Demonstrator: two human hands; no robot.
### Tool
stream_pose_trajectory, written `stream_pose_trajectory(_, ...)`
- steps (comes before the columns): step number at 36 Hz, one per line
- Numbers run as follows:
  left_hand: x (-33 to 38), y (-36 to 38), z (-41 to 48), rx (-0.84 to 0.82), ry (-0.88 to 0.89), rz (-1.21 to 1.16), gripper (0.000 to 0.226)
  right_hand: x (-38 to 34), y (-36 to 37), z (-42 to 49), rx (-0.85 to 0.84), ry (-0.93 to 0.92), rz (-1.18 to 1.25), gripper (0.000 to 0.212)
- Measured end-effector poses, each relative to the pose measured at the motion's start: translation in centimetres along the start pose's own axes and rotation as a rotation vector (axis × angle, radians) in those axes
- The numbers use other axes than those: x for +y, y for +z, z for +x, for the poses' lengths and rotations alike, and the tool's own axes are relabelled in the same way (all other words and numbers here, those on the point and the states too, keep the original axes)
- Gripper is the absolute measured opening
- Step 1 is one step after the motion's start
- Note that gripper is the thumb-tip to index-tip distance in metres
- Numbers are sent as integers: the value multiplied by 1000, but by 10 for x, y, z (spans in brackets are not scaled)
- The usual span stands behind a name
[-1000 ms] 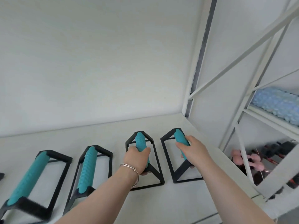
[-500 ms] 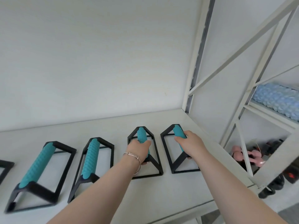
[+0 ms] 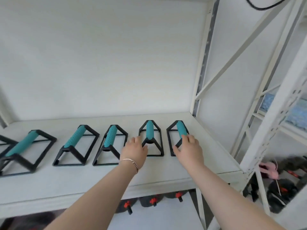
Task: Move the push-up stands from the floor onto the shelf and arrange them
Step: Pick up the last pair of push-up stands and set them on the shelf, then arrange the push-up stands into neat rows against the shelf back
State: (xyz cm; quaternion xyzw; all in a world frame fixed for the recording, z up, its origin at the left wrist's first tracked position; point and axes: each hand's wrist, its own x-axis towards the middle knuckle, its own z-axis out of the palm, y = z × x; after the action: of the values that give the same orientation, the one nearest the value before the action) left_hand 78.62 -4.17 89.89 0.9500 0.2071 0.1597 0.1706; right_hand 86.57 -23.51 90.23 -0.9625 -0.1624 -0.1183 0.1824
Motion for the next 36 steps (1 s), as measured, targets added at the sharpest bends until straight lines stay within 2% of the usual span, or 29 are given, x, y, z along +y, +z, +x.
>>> stream_pose_trajectory(6, -9, -19, -70, 122, 15, 151, 50, -4, -16, -58, 109, -201, 26, 59)
stream_pose_trajectory(18, -58, -90, -165, 225, -146, 268, 50, -75, -40, -131, 30, -375, 166, 60)
stream_pose_trajectory(26, -136, -149, -175, 295, -259, 278, 50, -172, -30, -139, -15, -469, 293, 59)
stream_pose_trajectory(36, -301, -203, -136, 342, -354, 261, 46, -355, 42, -126, -75, -542, 367, 61)
